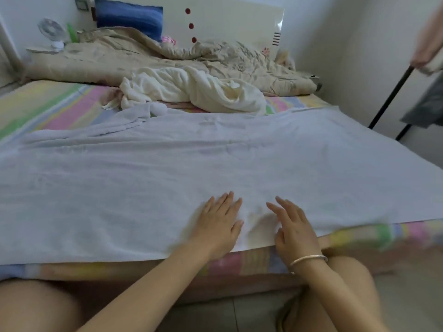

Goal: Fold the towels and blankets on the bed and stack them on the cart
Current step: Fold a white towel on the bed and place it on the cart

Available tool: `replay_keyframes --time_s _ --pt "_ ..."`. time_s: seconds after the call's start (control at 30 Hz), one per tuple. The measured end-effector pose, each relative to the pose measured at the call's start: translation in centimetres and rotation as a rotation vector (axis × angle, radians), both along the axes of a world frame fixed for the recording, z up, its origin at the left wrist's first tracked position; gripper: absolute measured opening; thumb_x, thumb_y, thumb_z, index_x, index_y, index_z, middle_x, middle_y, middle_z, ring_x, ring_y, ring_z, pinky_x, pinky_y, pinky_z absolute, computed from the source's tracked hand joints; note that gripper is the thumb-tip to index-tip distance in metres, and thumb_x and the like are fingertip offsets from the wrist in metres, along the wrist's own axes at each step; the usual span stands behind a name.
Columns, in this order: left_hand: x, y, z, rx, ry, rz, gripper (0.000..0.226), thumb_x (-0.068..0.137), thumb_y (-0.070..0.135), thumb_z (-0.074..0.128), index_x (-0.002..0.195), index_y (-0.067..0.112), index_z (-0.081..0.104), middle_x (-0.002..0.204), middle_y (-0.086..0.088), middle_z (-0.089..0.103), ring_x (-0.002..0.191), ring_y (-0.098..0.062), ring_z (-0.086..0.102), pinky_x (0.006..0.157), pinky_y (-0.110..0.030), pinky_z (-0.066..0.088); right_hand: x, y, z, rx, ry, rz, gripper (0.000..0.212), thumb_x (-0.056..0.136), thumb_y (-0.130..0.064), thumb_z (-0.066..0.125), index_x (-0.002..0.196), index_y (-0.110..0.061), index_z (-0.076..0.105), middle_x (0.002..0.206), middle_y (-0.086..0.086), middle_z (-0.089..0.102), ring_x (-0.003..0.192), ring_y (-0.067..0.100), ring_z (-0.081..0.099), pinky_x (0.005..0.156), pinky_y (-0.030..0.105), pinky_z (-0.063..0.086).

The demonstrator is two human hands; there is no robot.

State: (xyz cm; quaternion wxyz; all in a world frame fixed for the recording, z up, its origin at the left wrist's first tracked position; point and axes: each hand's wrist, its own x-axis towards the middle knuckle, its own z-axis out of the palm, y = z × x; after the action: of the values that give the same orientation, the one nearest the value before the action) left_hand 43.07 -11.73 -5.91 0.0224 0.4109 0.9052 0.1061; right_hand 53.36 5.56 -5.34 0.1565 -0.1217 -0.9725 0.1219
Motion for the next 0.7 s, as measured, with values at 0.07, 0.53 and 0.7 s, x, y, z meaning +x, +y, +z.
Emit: replay_keyframes --time_s 0.07,0.53,0.7 --pt "0.4 0.9 -0.4 -0.046 0.012 -0.040 0.060 0.101 0.047 0.007 0.156 0.024 -0.003 0.163 0.001 -0.011 0.149 -0.013 -0.013 0.121 -0.036 -0.008 0.6 1.3 -0.9 0.009 -0.166 -0.051 0.068 0.091 0.003 0.040 0.152 -0.020 0.021 0.160 0.004 0.010 0.148 0.024 0.010 0.119 0.034 0.020" --pt "4.6 9.7 0.2 0.301 0.380 -0.456 0.010 0.078 0.024 0.068 0.082 0.021 0.060 0.075 0.005 0.056 0.061 -0.015 0.052 0.050 -0.027 0.039 5.9 11.2 -0.8 0.375 0.246 -0.055 0.010 0.068 -0.015 0.057 0.078 -0.017 0.061 0.073 0.000 0.057 0.063 0.024 0.055 0.049 0.032 0.041" --pt "4.6 10.3 0.1 0.192 0.092 -0.433 0.008 0.081 0.029 0.053 0.087 0.028 0.057 0.071 0.009 0.056 0.057 -0.012 0.052 0.051 -0.025 0.037 6.6 15.4 -1.7 0.463 0.118 -0.174 0.018 0.064 -0.006 0.050 0.078 -0.013 0.058 0.077 0.007 0.053 0.066 0.031 0.051 0.054 0.037 0.042"
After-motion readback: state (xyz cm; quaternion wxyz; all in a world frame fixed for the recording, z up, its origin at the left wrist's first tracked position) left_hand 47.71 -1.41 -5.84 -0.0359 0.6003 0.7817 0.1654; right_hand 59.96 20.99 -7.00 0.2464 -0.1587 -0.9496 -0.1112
